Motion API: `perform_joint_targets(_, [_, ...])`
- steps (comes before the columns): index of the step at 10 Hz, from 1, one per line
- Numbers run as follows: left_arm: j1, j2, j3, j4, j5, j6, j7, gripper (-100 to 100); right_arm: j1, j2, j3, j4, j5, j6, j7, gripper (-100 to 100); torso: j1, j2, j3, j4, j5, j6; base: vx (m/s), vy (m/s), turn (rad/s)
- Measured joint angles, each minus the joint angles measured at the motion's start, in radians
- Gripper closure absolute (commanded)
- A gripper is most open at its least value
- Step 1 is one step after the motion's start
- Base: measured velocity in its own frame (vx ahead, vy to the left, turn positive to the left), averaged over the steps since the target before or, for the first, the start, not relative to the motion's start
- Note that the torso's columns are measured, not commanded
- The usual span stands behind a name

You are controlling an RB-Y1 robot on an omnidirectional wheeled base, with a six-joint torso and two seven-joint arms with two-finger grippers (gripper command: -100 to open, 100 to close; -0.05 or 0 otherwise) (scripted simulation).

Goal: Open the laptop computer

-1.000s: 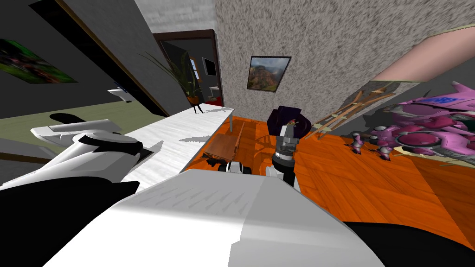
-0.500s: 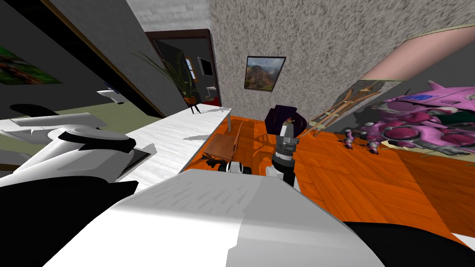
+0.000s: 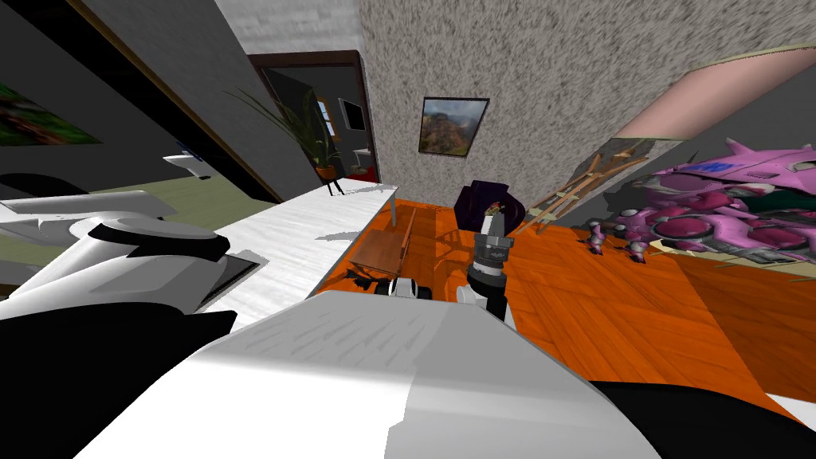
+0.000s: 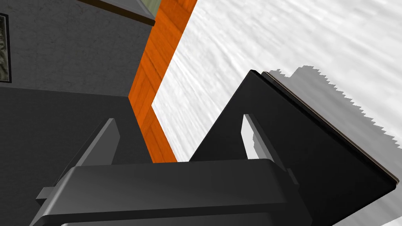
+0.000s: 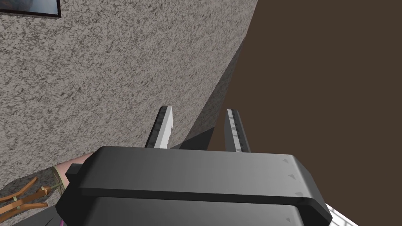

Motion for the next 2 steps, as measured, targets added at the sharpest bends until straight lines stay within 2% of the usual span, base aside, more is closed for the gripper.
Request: perform_joint_targets(2, [0.0,0.0,0.0,0.0,0.0,0.0,0.0,0,0.0,0.0,0.0,0.0,0.0,0.0,0.0,0,0.0,0.0,0.0,0.0,0.0,0.0,0.0,0.0,0.0])
